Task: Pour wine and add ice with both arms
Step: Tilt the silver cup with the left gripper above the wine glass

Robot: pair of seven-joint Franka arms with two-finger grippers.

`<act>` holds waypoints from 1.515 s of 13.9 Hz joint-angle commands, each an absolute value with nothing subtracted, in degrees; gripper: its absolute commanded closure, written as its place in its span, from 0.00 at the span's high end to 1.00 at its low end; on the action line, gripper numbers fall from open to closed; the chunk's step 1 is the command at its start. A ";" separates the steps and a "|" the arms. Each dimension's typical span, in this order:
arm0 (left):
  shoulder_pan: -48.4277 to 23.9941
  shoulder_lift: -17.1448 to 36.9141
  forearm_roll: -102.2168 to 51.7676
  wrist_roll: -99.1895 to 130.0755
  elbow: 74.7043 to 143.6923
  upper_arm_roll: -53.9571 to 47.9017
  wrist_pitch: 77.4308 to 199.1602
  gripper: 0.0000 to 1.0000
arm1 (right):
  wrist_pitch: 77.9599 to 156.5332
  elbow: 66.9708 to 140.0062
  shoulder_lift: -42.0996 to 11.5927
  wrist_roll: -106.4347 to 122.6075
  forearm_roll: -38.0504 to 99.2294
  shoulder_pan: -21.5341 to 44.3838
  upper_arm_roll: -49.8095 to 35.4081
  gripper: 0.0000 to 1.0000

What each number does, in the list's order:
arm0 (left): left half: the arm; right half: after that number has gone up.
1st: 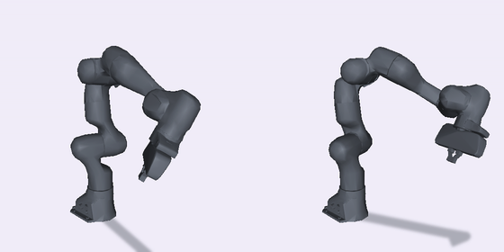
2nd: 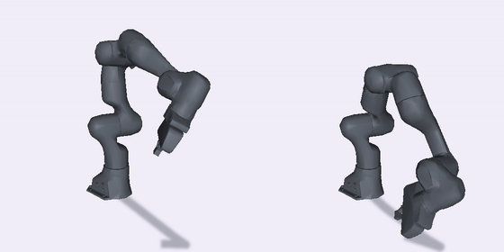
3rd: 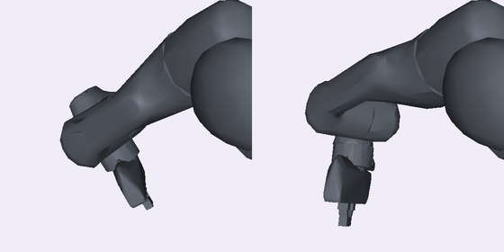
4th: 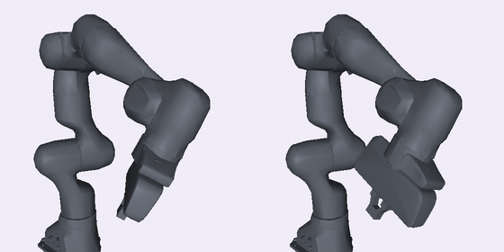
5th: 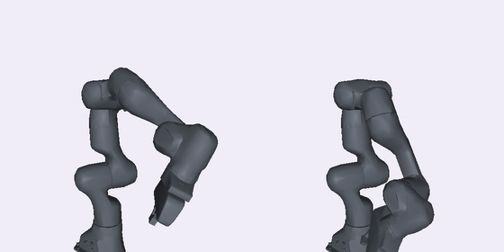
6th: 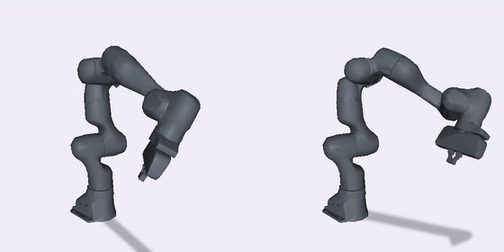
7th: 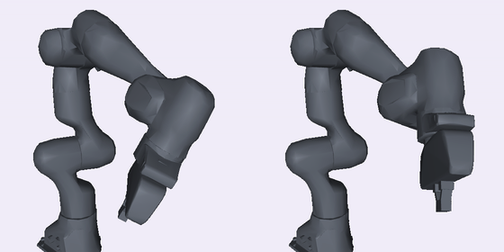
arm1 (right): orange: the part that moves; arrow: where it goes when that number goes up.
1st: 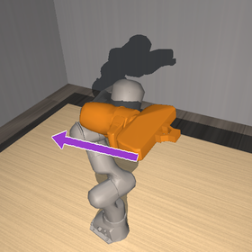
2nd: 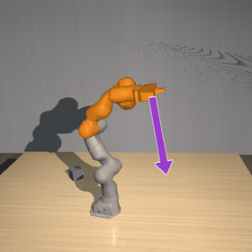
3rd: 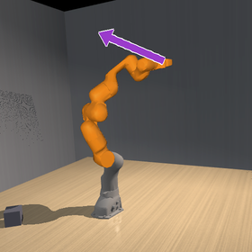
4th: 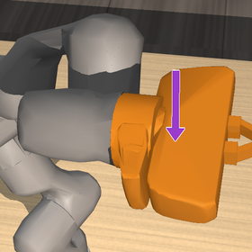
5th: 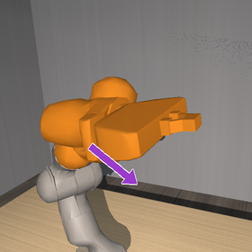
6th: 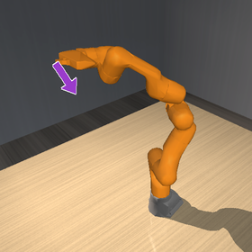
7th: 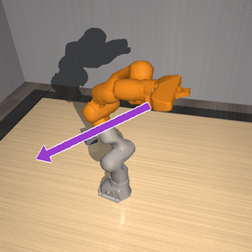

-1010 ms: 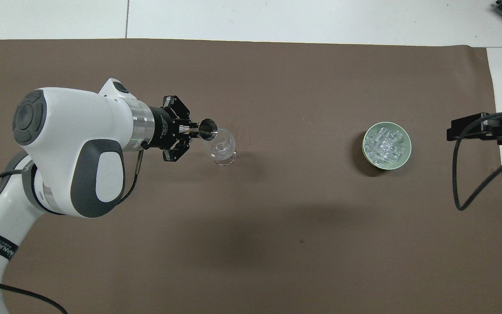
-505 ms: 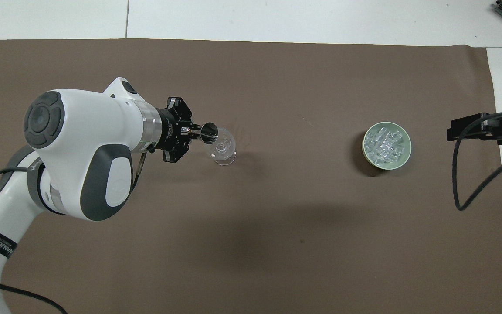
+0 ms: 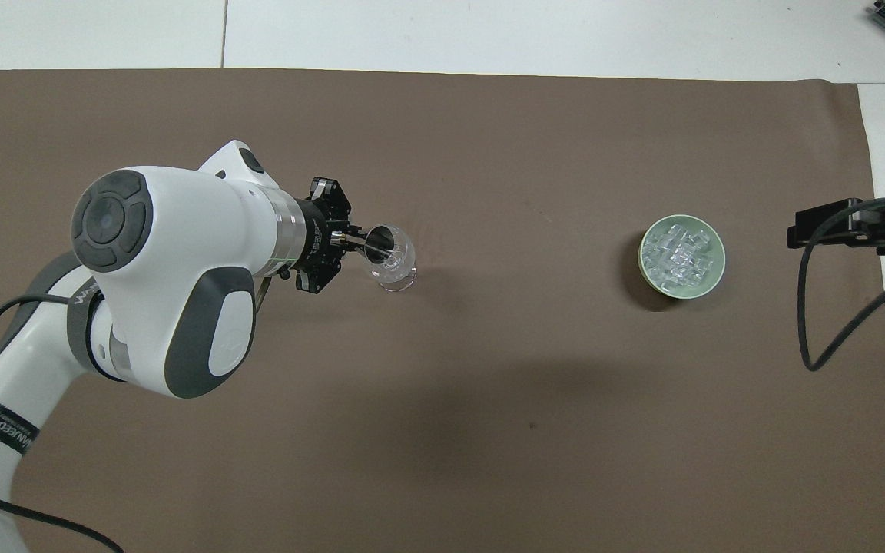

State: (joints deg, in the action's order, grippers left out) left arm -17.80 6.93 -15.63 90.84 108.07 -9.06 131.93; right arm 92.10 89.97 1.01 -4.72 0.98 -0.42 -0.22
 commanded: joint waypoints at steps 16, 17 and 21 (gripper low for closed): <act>-21.27 6.42 -3.17 87.71 107.67 -8.09 131.22 0.00 | 91.76 90.70 1.67 -3.60 1.85 -1.23 -0.62 1.00; -21.27 6.42 -2.90 87.89 107.49 -8.09 131.13 0.00 | 91.76 90.70 1.67 -3.60 1.85 -1.23 -0.62 1.00; -21.27 6.42 0.52 89.47 107.05 -8.17 130.87 0.00 | 91.76 90.70 1.67 -3.52 1.85 -1.23 -0.62 1.00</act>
State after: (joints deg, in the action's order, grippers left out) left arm -20.06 6.86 -2.19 87.75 107.68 -9.14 131.87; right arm 92.10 89.97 1.01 -4.72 0.98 -0.42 -0.22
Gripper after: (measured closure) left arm 0.789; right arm 0.000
